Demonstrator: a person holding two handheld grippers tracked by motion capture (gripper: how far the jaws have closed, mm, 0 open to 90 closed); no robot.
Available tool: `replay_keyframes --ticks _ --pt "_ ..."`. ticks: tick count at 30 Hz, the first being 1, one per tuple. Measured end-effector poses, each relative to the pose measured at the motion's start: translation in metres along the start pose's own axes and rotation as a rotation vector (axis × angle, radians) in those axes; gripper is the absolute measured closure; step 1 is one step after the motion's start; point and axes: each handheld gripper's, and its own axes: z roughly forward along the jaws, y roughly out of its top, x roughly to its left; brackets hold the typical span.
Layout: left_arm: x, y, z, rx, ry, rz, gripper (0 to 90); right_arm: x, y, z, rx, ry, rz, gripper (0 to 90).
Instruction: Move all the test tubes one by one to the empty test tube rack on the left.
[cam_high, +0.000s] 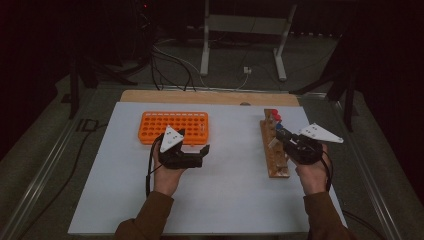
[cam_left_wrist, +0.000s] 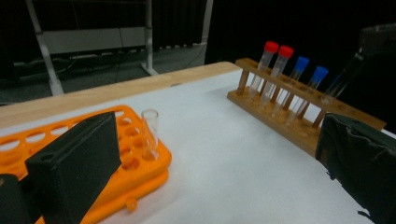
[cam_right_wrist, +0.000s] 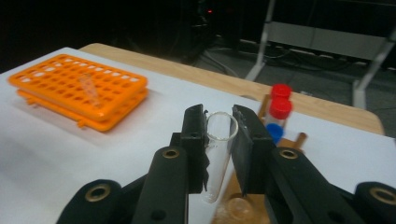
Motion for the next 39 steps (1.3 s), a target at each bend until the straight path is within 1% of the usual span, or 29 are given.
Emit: replay_keyframes --ticks 3,5,7,13,18,23,29,34,37,39 --pt "-0.001 0.004 0.005 -0.01 -0.016 0.027 0.7 0.006 0.001 0.002 0.001 0.027 -0.002 76.4" --pt "-0.003 0.006 0.009 -0.015 -0.029 0.053 0.7 0.011 0.002 0.004 0.004 0.048 -0.008 76.3" --pt "-0.004 0.009 0.012 -0.014 -0.036 0.067 0.7 0.015 0.003 0.007 0.012 0.07 -0.01 76.3" --pt "-0.012 0.012 0.024 0.009 -0.06 0.054 1.3 0.027 0.004 0.016 0.027 0.119 -0.015 76.4" --pt "-0.02 0.012 0.031 0.002 -0.074 0.054 3.1 0.038 0.006 0.021 0.035 0.148 -0.03 76.4" --pt "-0.028 0.014 0.037 0.015 -0.087 0.075 4.3 0.046 0.009 0.025 0.038 0.176 -0.035 76.3" --pt "-0.037 0.015 0.044 0.029 -0.109 0.101 8.8 0.057 0.014 0.029 0.037 0.203 -0.047 76.3" --pt "-0.044 0.012 0.05 0.051 -0.134 0.127 13.1 0.064 0.017 0.034 0.038 0.221 -0.061 76.4" --pt "-0.048 0.011 0.053 0.069 -0.153 0.143 16.5 0.069 0.017 0.037 0.041 0.239 -0.058 76.3" --pt "-0.051 0.01 0.056 0.083 -0.165 0.155 17.1 0.07 0.017 0.038 0.043 0.244 -0.06 76.3"
